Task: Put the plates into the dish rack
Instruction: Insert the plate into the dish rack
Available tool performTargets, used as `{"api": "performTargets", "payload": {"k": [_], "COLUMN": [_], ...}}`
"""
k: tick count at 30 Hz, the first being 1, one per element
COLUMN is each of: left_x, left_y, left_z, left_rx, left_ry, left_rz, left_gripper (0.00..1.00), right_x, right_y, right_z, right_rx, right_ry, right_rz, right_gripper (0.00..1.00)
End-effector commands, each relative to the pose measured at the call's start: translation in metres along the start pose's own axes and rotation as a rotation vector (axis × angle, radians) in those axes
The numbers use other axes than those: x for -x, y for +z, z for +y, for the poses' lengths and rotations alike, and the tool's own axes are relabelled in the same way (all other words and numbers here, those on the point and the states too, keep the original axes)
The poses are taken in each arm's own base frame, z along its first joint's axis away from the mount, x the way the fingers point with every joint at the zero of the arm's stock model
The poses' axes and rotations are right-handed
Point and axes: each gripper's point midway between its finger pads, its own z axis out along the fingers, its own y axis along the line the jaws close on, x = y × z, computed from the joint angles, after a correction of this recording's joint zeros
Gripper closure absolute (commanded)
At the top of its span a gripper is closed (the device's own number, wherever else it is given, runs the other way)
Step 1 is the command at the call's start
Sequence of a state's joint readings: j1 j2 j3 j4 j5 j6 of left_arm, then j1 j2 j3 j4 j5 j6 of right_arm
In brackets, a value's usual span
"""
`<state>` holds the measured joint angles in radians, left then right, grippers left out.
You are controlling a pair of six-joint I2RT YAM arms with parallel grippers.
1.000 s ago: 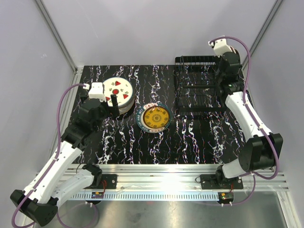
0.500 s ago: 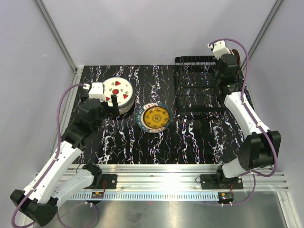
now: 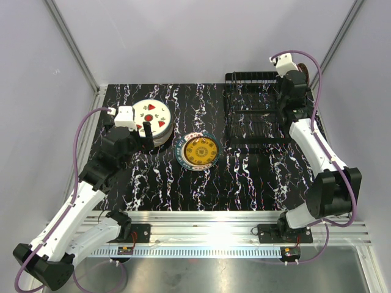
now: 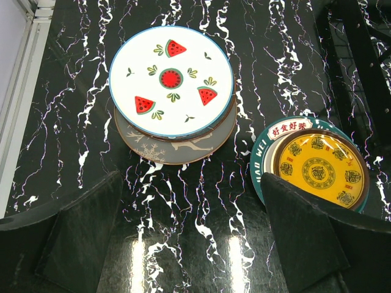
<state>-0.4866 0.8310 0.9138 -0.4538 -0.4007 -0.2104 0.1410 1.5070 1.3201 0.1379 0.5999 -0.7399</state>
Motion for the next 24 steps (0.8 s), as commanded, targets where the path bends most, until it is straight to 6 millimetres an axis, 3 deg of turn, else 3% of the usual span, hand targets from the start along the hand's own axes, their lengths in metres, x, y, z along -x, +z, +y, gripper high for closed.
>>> {"api": "performTargets", "payload": {"k": [1, 17, 24], "left_x": [0.0149, 0.0136, 0.0132], "left_y": [-0.0001, 0.0010, 0.0012], "left_z": [-0.0049, -0.0050, -0.0053], "left_rx": [-0.016, -0.014, -0.014], "left_ry": [-0.022, -0.018, -0.017], "left_rz": [-0.052, -0.047, -0.045], "left_gripper": [0.01, 0.01, 0.01], "right_x": [0.0012, -0.0022, -0.0003], "right_y": [0.0028, 0.0044, 0.0041], "right_z": [-0.0026, 0.0040, 0.0066], "right_rx": [-0.016, 0.007, 0.022], "right_ry": [0.035, 0.051, 0.076], "right_rz": [-0.011, 0.004, 0.006], "right_gripper": [1.00, 0.93, 0.95]}}
